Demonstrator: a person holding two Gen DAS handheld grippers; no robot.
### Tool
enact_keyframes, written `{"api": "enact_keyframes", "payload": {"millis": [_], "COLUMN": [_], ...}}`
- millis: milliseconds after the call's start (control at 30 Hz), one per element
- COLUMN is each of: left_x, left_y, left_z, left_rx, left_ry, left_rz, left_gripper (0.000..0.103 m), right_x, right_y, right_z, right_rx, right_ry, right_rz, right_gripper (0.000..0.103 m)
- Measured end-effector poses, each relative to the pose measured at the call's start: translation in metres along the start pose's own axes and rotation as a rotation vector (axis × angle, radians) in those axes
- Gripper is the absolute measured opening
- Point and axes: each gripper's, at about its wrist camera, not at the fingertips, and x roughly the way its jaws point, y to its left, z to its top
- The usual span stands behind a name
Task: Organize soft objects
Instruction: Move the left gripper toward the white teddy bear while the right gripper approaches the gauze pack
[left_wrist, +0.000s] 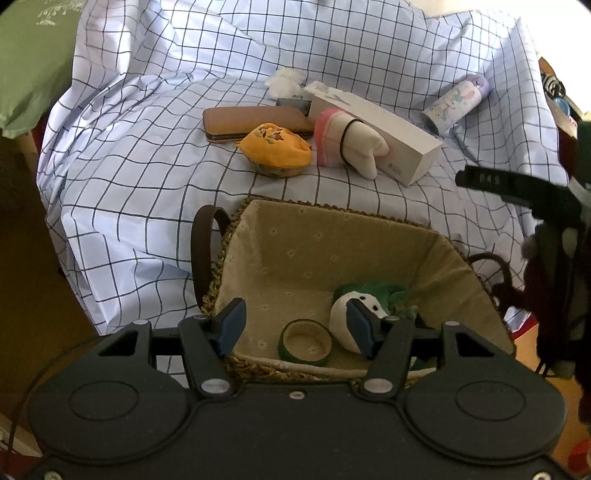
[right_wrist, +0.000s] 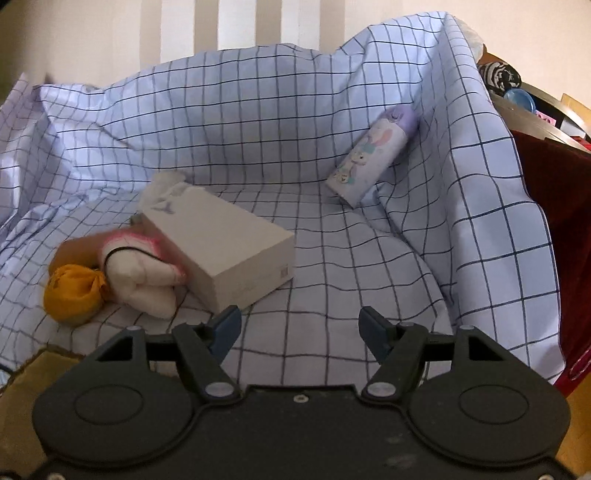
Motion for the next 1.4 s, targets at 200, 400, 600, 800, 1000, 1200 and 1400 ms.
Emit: {"api": "enact_keyframes", "payload": {"millis": [200, 400, 600, 800, 1000, 1200, 1400], "left_x": [0.007, 0.009, 0.002, -0.005, 0.005, 0.028, 0.05], "left_y": [0.0, 0.0, 0.004, 0.005, 0.015, 0.029, 0.046], "left_z": [0.001, 0.005, 0.014, 0.043, 0.082, 0.112, 0.134], "left_rx": [0.001, -0.002, -0.01, 0.013, 0.016, 0.003, -0.01], "left_ry": [0.029, 0.029, 0.004, -0.032, -0.073, -0.094, -0.087], "left_rz": [-0.017, -0.01, -0.023, -0.024, 0.007, 0.055, 0.082], "left_gripper": [0.057, 0.057, 0.059, 0.064, 0.066, 0.076, 0.076], "right_x": [0.008, 0.019, 0.022, 0.019, 0.012, 0.038, 0.094], "right_y": [-0.012, -0.007, -0.008, -0.006, 0.002, 0.033, 0.076], "right_z": [0.013, 0.015, 0.015, 0.037, 0.075, 0.12, 0.157], "right_rx": [0.088, 0.023, 0.034, -0.057, -0.046, 0.003, 0.094], "right_ry": [0.011, 0.039, 0.067, 0.055, 0.02, 0.077, 0.164], "right_rz": [0.012, -0.032, -0.053, -0.131, -0.086, 0.068, 0.128], "right_gripper": [0.07, 0.07, 0.07, 0.071, 0.077, 0.095, 0.102]}}
